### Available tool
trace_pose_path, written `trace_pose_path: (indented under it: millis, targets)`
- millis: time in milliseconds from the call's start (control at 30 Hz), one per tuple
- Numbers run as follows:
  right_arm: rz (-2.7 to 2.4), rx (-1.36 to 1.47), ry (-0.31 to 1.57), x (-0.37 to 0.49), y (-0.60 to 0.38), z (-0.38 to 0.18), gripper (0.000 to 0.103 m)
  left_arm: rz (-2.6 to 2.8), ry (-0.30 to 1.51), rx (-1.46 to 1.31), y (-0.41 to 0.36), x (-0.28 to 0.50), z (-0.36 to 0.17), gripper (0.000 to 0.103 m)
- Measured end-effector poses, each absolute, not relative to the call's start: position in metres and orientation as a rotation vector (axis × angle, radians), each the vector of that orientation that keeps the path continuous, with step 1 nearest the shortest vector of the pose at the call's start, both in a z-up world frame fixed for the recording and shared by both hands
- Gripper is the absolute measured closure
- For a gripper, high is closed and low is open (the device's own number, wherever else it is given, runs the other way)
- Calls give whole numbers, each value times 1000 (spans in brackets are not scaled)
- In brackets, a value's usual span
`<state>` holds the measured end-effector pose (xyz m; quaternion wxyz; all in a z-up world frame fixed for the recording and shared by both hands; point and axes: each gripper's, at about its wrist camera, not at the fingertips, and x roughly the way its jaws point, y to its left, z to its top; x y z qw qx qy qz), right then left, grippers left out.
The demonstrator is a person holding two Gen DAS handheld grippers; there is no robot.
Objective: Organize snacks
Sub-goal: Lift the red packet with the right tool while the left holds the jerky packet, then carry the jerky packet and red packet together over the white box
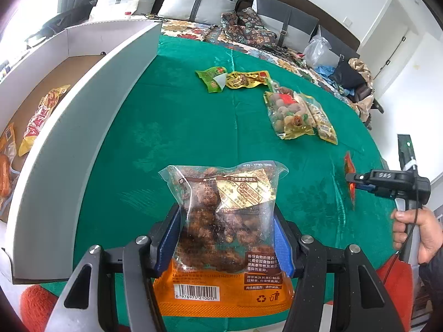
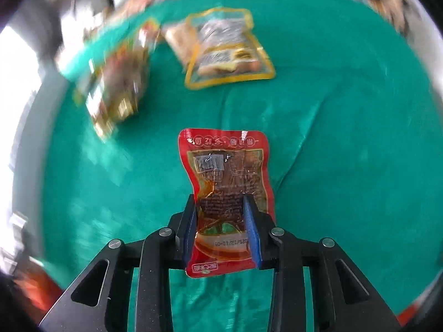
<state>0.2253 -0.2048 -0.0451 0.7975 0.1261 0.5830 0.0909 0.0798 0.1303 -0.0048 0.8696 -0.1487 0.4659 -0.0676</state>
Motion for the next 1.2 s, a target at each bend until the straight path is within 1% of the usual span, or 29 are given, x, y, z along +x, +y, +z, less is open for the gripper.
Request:
trace_pose_path:
  millis: [100, 133, 167, 200, 267, 333, 433, 500, 567, 600, 633, 667, 700, 733, 800, 867, 900, 933, 967, 1000, 1033, 1100, 1167, 1200]
  targets:
    - [249, 473, 1217, 222, -228, -48, 71, -158, 971, -337, 131, 80, 1, 44]
    - [269, 500, 1208, 222, -228, -45, 74, -164, 970, -368, 134, 81, 5, 44]
    - [308, 510, 1194, 222, -222, -38, 92, -165, 964, -394, 139, 82, 10, 44]
    - [336, 508, 1185, 222, -212, -29, 97, -167, 948, -432, 148, 83, 18, 44]
    - [458, 518, 1155, 228, -180, -4, 97, -153, 912, -489, 168, 83, 34, 44]
    - [572, 458, 1125, 236, -134, 21, 98, -111, 876, -524, 195, 81, 51, 44]
    - [721, 481, 1097, 244, -75, 47, 99, -32, 818, -529, 236, 70, 76, 44]
    - [784, 442, 1079, 247, -41, 64, 99, 19, 797, -519, 260, 60, 88, 44]
    - [785, 299, 1082, 245, -12, 73, 93, 45, 782, -518, 276, 50, 96, 44]
    - [748, 200, 1100, 245, -4, 68, 65, 49, 773, -522, 281, 45, 99, 44]
    - [687, 94, 1102, 246, -3, 59, 25, 48, 765, -526, 285, 40, 100, 44]
    - [638, -28, 1088, 244, -6, 45, 19, 46, 760, -528, 285, 36, 100, 44]
    - [630, -121, 1089, 240, -8, 32, 19, 44, 758, -529, 286, 34, 100, 44]
    - [645, -245, 1119, 236, -11, 6, 19, 39, 759, -529, 285, 32, 98, 44]
    - [675, -406, 1203, 224, -19, -42, 20, 28, 767, -532, 281, 33, 93, 44]
    - [673, -489, 1258, 219, -25, -82, 20, 12, 784, -544, 274, 36, 87, 44]
    - [652, -550, 1274, 219, -26, -103, 14, 6, 791, -550, 271, 38, 86, 44]
    - [653, -515, 1220, 224, -35, -108, 12, 0, 795, -552, 268, 39, 85, 44]
    - [629, -437, 1227, 236, -47, -115, 11, -3, 797, -549, 264, 37, 84, 44]
    - [599, -364, 1227, 246, -56, -116, 18, -5, 797, -544, 262, 36, 85, 44]
    - [554, -325, 1245, 256, -62, -118, 35, -6, 798, -540, 260, 35, 85, 44]
    - [513, -294, 1299, 272, -70, -120, 43, -6, 800, -540, 259, 35, 85, 44]
    - [525, -254, 1310, 281, -79, -122, 54, 0, 802, -544, 258, 35, 83, 44]
    - [528, -211, 1311, 285, -86, -121, 63, 0, 805, -548, 258, 36, 81, 44]
